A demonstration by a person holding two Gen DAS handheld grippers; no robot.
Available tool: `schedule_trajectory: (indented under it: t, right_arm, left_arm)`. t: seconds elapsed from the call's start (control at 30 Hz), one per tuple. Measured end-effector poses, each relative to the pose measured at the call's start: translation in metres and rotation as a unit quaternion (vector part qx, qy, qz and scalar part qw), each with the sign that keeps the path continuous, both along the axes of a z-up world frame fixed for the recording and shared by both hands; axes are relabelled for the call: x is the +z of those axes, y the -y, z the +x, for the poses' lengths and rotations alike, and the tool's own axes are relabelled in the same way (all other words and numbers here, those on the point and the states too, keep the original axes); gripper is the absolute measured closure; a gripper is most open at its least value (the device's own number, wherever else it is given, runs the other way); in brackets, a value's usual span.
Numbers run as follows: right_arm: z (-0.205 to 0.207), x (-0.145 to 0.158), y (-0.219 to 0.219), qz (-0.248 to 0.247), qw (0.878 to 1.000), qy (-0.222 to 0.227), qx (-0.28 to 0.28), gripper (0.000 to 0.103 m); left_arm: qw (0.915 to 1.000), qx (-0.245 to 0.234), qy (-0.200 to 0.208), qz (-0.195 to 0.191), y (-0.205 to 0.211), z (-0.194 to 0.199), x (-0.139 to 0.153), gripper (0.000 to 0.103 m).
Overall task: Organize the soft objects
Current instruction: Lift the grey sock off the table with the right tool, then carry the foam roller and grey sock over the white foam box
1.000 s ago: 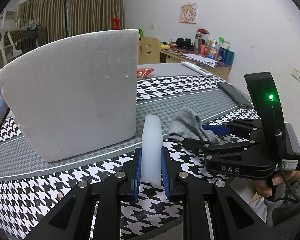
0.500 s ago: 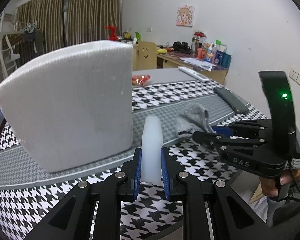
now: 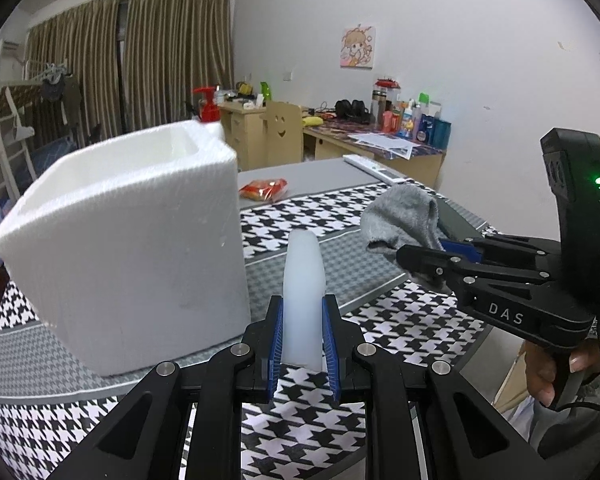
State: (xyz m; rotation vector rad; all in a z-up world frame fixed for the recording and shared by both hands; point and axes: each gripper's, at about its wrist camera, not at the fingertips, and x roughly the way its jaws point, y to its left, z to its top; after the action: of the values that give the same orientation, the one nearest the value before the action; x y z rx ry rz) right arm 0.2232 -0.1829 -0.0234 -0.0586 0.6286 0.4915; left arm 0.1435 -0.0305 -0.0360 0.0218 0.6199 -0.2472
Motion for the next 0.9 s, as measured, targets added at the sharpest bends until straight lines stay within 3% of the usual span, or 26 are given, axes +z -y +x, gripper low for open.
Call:
schedule_trajectory:
  t: [0.33, 0.9]
  right_arm:
    - [-0.006, 0.017, 0.011, 0.02, 0.999, 0.037, -0.013, 0.079]
    - [-0.008, 0.033, 0.016, 0.024, 0.998, 0.059, -0.018, 0.079]
  left_arm:
    - [0.9997, -0.01, 0.021, 0.002, 0.005, -0.001, 0.015, 0.083]
    - [0.9989, -0.01, 0.044, 0.008, 0.008, -0.001, 0.031, 0.083]
